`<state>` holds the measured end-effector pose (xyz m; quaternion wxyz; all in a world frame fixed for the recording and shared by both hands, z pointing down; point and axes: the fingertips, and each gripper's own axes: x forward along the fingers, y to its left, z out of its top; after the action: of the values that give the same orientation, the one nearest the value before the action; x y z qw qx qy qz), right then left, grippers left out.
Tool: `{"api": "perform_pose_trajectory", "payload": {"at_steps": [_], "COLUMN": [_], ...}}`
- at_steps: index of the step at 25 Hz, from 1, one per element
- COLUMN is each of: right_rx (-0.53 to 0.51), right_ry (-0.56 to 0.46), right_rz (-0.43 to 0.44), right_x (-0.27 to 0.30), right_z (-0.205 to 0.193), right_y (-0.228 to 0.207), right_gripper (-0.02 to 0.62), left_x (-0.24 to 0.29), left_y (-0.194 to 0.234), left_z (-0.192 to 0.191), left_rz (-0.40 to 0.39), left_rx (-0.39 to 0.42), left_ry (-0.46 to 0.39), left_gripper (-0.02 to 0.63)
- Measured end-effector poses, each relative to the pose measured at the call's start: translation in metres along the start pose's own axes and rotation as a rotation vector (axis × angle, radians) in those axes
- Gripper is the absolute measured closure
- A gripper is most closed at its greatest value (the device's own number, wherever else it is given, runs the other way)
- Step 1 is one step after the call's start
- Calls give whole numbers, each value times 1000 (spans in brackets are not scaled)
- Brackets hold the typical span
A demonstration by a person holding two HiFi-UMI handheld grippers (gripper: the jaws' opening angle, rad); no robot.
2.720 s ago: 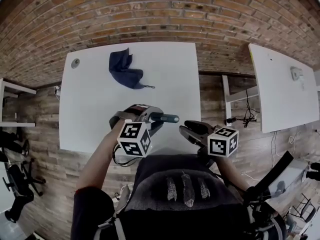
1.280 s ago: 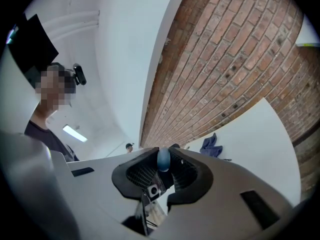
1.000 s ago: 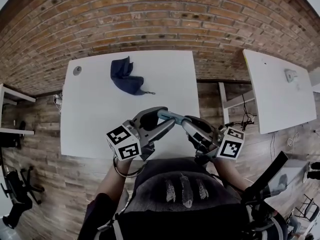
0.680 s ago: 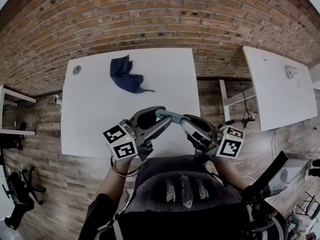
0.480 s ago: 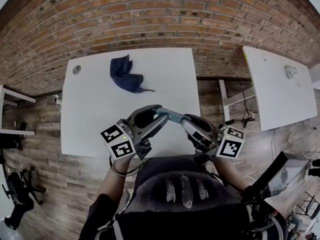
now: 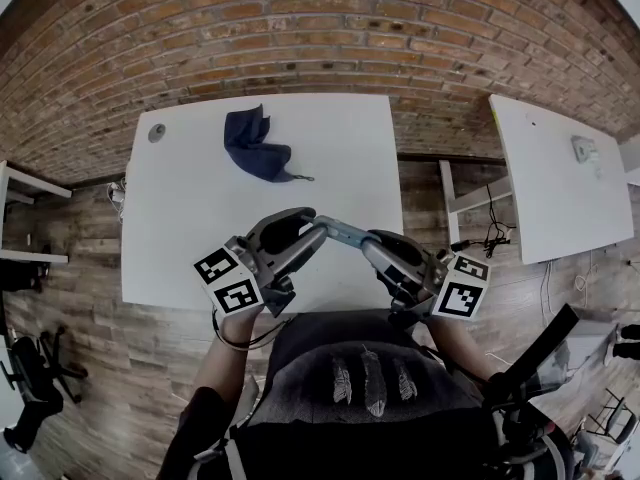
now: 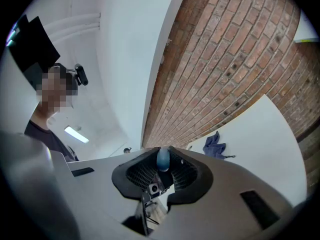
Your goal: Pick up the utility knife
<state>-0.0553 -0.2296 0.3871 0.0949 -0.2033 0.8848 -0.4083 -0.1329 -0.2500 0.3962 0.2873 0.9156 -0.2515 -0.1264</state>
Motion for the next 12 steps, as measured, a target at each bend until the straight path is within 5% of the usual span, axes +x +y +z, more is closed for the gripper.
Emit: {"api": "perform_pose_trajectory", "payload": {"at_steps": [12], "right_rx": [-28], "right_ry": [52], "right_rz": [-23], "right_x": [3], "right_z": [-9], "right_y": [-2], "right_gripper": [532], "left_x": [-13], "left_y": [11], "left_z": [-6], "left_rz": [14], "left_rx": [-28], "left_ry": [3], "left_gripper": [454]}}
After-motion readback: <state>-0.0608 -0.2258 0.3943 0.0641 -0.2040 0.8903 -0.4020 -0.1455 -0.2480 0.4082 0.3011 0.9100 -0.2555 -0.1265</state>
